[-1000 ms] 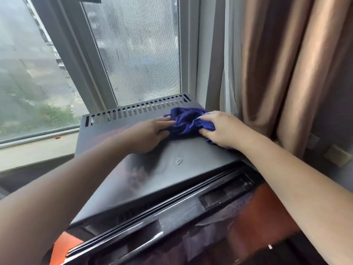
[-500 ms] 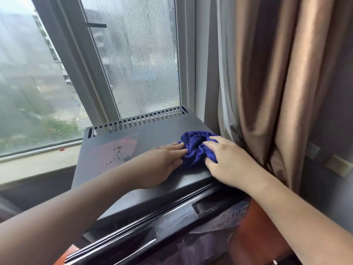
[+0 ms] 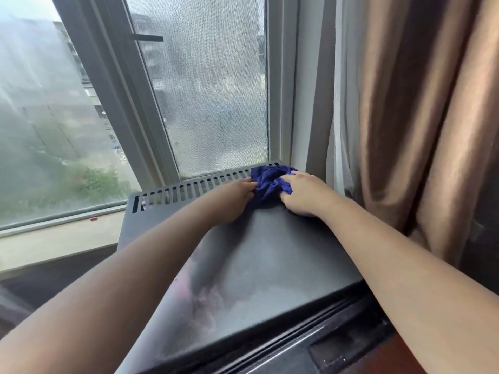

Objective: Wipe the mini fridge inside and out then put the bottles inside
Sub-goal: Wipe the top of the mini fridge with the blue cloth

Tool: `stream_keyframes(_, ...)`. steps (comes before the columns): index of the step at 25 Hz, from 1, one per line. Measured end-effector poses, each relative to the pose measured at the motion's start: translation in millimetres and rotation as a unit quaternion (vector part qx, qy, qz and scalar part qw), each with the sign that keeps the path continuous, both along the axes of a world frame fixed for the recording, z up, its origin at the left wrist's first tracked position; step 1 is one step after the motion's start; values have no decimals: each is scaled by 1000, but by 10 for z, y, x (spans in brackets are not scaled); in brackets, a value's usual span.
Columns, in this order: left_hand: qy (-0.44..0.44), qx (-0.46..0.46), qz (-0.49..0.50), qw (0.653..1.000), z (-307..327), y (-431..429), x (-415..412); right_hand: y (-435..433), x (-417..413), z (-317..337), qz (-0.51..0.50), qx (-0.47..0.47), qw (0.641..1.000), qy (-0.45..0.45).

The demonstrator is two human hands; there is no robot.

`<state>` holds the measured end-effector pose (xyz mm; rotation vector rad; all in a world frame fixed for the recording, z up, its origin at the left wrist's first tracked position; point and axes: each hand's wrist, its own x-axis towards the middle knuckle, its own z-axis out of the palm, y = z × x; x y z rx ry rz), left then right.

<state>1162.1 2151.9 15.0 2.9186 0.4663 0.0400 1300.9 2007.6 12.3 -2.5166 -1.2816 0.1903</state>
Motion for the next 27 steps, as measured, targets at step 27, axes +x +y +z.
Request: stream_keyframes(27, -25, 5, -30, 999, 44, -169, -760, -380, -530, 138, 71, 24, 997, 35)
